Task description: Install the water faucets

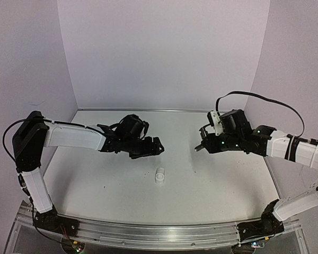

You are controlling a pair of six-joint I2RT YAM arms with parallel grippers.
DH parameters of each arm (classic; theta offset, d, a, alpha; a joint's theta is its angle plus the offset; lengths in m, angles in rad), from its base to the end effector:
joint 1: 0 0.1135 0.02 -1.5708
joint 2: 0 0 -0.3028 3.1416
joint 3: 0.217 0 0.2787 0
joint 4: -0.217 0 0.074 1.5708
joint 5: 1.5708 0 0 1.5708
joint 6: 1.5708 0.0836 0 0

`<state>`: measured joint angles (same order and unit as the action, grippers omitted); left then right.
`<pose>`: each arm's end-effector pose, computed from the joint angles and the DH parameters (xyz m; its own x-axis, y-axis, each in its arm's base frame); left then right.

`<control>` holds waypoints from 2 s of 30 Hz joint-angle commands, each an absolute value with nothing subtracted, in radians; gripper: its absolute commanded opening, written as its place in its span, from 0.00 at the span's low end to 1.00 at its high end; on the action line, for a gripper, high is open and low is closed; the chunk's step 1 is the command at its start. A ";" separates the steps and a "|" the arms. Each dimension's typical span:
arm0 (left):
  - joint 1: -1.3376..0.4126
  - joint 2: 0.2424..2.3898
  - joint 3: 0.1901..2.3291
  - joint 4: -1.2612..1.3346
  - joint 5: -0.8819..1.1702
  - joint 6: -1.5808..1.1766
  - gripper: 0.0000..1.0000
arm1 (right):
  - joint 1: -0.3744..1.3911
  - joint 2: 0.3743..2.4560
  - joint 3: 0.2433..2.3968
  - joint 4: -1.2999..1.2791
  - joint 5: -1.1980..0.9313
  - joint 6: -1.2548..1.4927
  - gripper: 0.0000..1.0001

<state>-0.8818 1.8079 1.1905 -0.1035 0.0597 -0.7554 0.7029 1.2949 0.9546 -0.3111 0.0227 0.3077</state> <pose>0.2925 -0.3629 0.1953 -0.8533 -0.0405 -0.5199 0.2940 0.7861 -0.5437 0.2602 0.2180 0.2750 -0.6324 -0.1390 -0.7621 -0.4627 0.8568 0.2277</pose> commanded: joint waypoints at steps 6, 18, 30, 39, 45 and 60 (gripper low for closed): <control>-0.966 2.020 1.570 -0.598 0.078 -0.928 0.98 | 0.709 1.213 0.944 -0.248 0.012 0.272 0.00; -1.037 2.185 1.790 -0.860 0.012 -0.964 0.91 | 0.709 1.131 0.906 -0.236 0.026 0.265 0.00; -1.043 2.237 1.823 -0.954 -0.026 -0.995 0.73 | 0.709 1.142 0.920 -0.232 0.014 0.268 0.00; -1.054 2.283 1.863 -0.968 -0.003 -0.968 0.67 | 0.709 1.140 0.916 -0.225 0.017 0.263 0.00; -1.056 2.284 1.870 -0.971 -0.003 -0.960 0.56 | 0.709 1.140 0.915 -0.225 0.010 0.262 0.00; -1.044 2.033 1.695 -0.724 -0.082 -0.668 0.01 | 0.709 1.103 0.831 -0.117 -0.128 0.229 0.00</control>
